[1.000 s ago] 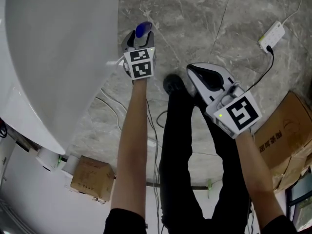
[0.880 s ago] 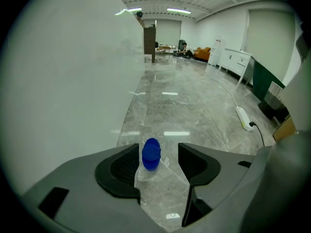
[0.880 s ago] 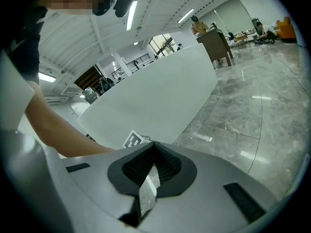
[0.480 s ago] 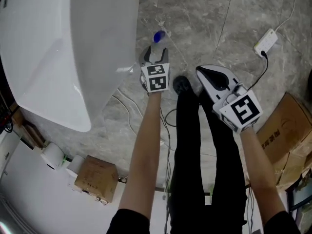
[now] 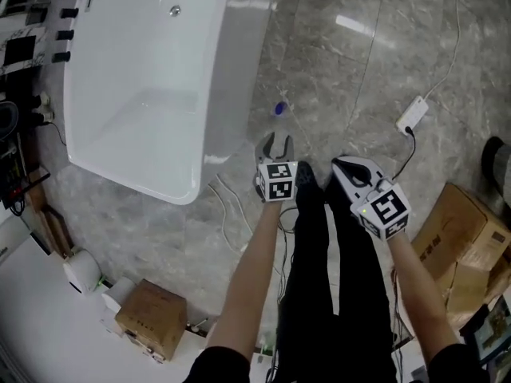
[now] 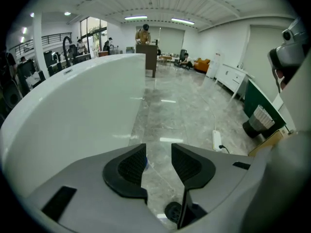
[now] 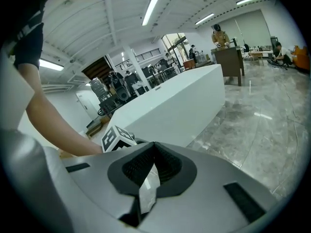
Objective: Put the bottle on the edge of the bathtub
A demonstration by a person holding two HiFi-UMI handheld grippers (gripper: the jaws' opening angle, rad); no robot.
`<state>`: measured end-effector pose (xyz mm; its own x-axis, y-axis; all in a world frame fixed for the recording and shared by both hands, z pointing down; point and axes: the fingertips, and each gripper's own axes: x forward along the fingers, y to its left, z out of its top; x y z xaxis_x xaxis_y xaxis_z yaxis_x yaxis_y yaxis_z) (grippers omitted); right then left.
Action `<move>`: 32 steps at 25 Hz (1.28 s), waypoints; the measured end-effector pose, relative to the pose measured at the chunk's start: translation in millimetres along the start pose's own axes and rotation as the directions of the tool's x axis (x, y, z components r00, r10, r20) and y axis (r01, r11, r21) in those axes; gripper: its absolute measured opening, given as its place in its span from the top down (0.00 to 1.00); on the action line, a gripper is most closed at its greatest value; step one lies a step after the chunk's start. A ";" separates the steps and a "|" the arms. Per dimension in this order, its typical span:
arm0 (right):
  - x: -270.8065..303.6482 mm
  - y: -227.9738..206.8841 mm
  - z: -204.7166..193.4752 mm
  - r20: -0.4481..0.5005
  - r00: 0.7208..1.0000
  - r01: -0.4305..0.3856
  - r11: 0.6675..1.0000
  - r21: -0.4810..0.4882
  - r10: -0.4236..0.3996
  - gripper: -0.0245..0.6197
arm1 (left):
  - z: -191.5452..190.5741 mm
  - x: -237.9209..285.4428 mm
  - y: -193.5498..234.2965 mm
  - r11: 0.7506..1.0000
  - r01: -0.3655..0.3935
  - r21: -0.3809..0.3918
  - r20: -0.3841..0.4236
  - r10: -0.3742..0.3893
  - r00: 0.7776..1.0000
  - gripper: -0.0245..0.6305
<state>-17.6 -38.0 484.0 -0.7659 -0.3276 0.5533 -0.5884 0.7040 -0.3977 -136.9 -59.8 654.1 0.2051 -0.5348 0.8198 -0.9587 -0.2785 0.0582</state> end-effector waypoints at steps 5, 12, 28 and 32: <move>-47.7 53.4 61.4 0.022 1.000 -0.009 1.000 -0.002 0.009 0.95 | 34.5 -84.6 -8.4 0.999 0.016 0.031 0.018 -0.016 1.000 0.73; -107.1 110.5 134.3 0.114 0.993 0.034 0.999 0.002 -0.034 0.95 | 84.3 -192.5 -22.8 0.998 0.066 -0.009 0.075 -0.065 0.995 0.75; -164.0 209.1 213.6 0.238 0.971 0.007 0.989 -0.151 0.029 0.95 | 172.6 -407.8 -30.9 0.999 0.045 -0.022 0.394 -0.033 0.918 0.89; -178.3 215.7 224.7 0.251 0.967 0.011 0.983 -0.184 0.037 0.95 | 190.7 -451.1 -40.7 0.997 0.068 -0.035 0.474 -0.043 0.879 0.94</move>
<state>-66.3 30.7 135.1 -0.8275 -0.4490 0.3372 -0.5385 0.8047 -0.2499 -152.8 40.6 173.3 0.3151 -0.8367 0.4480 -0.9489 -0.2860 0.1334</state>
